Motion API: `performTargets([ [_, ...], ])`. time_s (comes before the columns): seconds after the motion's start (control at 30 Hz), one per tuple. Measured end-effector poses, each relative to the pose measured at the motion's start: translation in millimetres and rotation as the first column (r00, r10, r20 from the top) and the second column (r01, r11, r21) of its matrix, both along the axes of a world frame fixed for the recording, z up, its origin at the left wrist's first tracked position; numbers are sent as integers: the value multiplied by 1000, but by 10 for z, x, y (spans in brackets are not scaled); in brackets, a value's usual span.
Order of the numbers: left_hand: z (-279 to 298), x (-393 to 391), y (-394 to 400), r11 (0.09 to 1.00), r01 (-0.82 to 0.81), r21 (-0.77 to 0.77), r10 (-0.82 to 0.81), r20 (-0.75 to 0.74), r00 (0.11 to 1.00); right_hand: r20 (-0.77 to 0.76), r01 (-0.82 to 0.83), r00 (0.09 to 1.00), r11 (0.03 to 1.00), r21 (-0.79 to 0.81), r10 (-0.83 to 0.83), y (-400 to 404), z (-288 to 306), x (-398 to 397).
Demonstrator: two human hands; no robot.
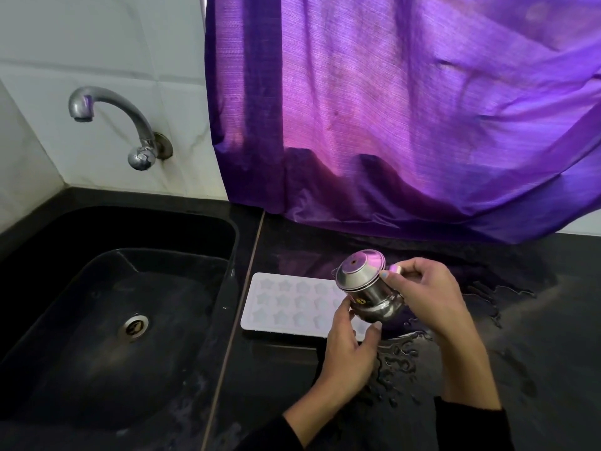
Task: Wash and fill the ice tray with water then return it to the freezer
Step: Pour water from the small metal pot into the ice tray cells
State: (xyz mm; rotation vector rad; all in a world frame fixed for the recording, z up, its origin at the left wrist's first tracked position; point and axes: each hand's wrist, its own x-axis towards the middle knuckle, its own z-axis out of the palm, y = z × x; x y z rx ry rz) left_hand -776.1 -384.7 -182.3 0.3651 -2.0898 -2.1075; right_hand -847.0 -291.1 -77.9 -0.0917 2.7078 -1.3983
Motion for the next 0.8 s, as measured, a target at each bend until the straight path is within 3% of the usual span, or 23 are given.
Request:
performTargets([
  [0.8, -3, 14, 59, 998, 31, 49, -33, 28, 999, -69, 52, 997, 962, 268, -35, -119, 137, 128],
])
